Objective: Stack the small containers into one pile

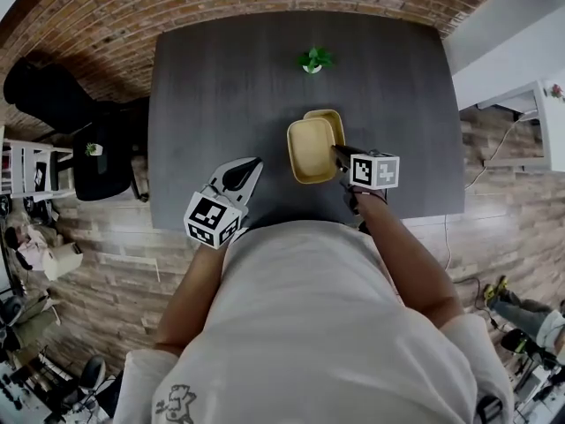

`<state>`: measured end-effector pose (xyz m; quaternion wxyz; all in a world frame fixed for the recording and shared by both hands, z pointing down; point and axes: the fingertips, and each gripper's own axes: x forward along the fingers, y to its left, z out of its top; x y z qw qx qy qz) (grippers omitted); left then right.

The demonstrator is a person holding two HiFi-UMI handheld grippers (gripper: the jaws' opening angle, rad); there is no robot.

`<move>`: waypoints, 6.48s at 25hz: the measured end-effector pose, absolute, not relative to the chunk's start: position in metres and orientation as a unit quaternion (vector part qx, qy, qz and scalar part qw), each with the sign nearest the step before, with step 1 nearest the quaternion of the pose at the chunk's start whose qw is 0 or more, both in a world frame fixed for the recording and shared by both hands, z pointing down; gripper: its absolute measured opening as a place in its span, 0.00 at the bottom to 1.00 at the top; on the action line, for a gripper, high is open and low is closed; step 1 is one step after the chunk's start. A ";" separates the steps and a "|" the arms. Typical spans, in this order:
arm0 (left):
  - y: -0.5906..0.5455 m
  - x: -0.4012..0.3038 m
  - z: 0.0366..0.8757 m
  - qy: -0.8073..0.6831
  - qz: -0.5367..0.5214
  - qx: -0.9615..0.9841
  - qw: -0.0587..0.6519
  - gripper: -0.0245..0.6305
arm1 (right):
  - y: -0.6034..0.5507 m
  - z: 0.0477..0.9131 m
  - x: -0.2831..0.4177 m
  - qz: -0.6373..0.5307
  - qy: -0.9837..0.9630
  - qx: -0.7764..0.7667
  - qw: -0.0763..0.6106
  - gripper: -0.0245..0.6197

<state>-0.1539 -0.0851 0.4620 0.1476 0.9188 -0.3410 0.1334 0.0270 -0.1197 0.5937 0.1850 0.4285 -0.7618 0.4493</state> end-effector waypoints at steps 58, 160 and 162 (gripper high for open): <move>-0.148 -0.115 0.527 -0.334 0.147 0.902 0.231 0.05 | -0.169 0.653 0.070 0.527 -0.700 0.431 0.216 0.08; 0.092 -0.290 0.349 -0.309 0.043 0.948 0.068 0.05 | 0.081 0.353 -0.124 0.009 -0.899 0.425 0.108 0.05; 0.093 -0.294 0.348 -0.306 0.041 0.949 0.065 0.05 | 0.084 0.353 -0.127 0.009 -0.897 0.428 0.108 0.05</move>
